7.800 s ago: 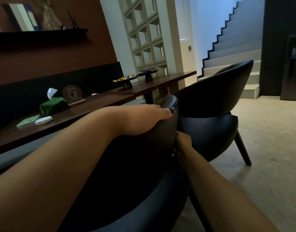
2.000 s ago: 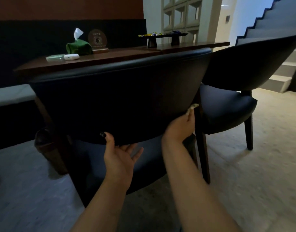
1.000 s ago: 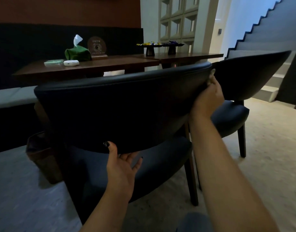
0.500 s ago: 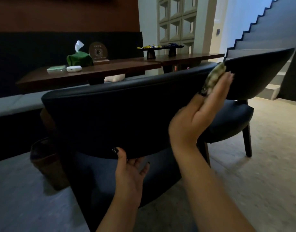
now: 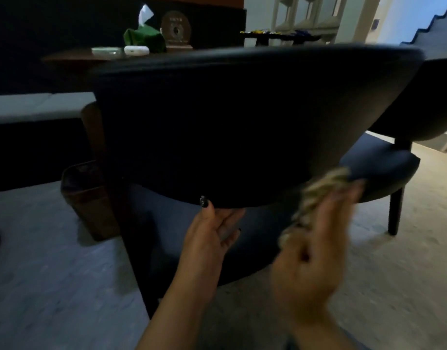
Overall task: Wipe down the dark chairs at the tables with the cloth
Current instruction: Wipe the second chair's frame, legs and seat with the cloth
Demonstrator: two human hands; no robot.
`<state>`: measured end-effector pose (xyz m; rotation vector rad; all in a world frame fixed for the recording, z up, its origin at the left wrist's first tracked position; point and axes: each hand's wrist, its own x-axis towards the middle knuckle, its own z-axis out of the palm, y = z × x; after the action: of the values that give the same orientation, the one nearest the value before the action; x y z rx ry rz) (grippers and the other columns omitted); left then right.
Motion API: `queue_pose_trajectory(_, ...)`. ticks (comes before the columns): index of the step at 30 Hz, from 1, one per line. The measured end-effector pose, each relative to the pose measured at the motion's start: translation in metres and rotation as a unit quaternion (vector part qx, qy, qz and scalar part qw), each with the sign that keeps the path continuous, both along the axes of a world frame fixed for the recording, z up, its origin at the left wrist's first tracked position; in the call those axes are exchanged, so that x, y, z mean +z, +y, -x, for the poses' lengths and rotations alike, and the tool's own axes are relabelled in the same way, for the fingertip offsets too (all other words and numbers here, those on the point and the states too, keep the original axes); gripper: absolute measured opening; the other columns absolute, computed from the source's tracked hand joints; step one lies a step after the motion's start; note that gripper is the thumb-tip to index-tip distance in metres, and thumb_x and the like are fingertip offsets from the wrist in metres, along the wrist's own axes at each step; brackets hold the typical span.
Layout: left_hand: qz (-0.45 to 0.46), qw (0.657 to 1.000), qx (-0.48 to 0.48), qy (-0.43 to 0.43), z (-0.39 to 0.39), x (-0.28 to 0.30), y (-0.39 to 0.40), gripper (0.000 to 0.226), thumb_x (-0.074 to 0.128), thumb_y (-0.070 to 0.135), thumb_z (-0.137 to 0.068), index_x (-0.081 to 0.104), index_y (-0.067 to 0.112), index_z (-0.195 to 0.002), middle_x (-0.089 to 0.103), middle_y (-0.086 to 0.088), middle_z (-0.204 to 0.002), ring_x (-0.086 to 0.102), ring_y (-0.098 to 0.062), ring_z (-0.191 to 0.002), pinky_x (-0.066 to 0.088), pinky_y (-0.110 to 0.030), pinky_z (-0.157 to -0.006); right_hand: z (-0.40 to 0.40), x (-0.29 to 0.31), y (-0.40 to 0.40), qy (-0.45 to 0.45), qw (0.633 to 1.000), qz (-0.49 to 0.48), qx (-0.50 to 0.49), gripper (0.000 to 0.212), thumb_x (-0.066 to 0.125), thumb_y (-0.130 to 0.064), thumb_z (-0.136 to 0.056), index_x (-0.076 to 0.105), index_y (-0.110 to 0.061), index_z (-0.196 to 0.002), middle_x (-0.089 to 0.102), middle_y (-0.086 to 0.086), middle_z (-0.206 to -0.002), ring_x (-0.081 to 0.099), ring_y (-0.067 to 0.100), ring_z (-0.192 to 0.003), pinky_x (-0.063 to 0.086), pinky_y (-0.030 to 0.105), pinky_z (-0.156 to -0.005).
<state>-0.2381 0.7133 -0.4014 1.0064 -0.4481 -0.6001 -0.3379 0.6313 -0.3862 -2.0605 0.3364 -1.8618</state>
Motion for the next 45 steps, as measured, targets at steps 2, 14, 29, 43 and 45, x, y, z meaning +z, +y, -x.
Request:
queue_pose_trajectory(2, -0.002, 1.0, 0.013, 0.009, -0.002, -0.017, 0.014, 0.052, 0.035, 0.052, -0.088, 0.053, 0.029, -0.131, 0.067, 0.006, -0.125, 0.062, -0.012, -0.117, 0.043, -0.037, -0.093, -0.003, 0.016, -0.015, -0.046, 0.997, -0.021, -0.056, 0.046, 0.037, 0.001, -0.096, 0.03, 0.003, -0.142, 0.026, 0.038, -0.145, 0.045, 0.059, -0.116, 0.046, 0.054, -0.097)
queue_pose_trajectory(14, -0.043, 0.921, 0.387, 0.026, -0.042, -0.067, 0.116, 0.024, 0.044, 0.008, -0.098, 0.065, 0.02, -0.099, 0.076, -0.002, -0.088, 0.072, -0.015, -0.086, 0.052, -0.021, -0.071, -0.08, -0.112, 0.079, 0.21, 0.949, -0.052, 0.227, 0.051, 0.036, -0.006, -0.099, 0.022, -0.005, -0.148, 0.019, 0.019, -0.155, 0.021, 0.021, -0.145, 0.022, 0.023, -0.116)
queue_pose_trajectory(29, -0.299, 0.909, 0.282, -0.071, -0.049, -0.123, 0.111, 0.045, 0.031, 0.047, -0.101, 0.029, 0.05, -0.146, 0.047, 0.043, -0.113, 0.043, 0.034, -0.095, 0.034, 0.006, -0.075, -0.207, -0.054, 0.118, 0.244, 0.746, -0.476, 0.396, 0.032, 0.035, -0.024, -0.102, 0.064, -0.011, -0.101, 0.066, 0.01, -0.089, 0.061, 0.022, -0.082, 0.051, 0.033, -0.077)
queue_pose_trajectory(43, -0.238, 0.945, 0.221, -0.033, -0.05, -0.121, 0.121, 0.058, 0.046, 0.012, -0.102, 0.03, 0.041, -0.15, 0.044, 0.019, -0.146, 0.044, 0.002, -0.13, 0.041, -0.014, -0.095, -0.182, -0.051, 0.058, 0.409, 0.881, -0.093, 0.22, 0.027, 0.045, -0.014, -0.093, 0.061, -0.013, -0.114, 0.059, 0.006, -0.113, 0.053, 0.023, -0.114, 0.036, 0.021, -0.096)
queue_pose_trajectory(45, -0.253, 0.935, 0.243, -0.057, -0.047, -0.119, 0.116, 0.058, 0.042, 0.01, -0.102, 0.028, 0.039, -0.151, 0.042, 0.019, -0.148, 0.04, 0.003, -0.132, 0.037, -0.018, -0.102, -0.186, -0.069, 0.066, 0.531, 0.829, 0.028, 0.173, 0.033, 0.041, -0.021, -0.097, 0.053, -0.011, -0.126, 0.052, 0.007, -0.13, 0.032, 0.034, -0.136, 0.021, 0.041, -0.115)
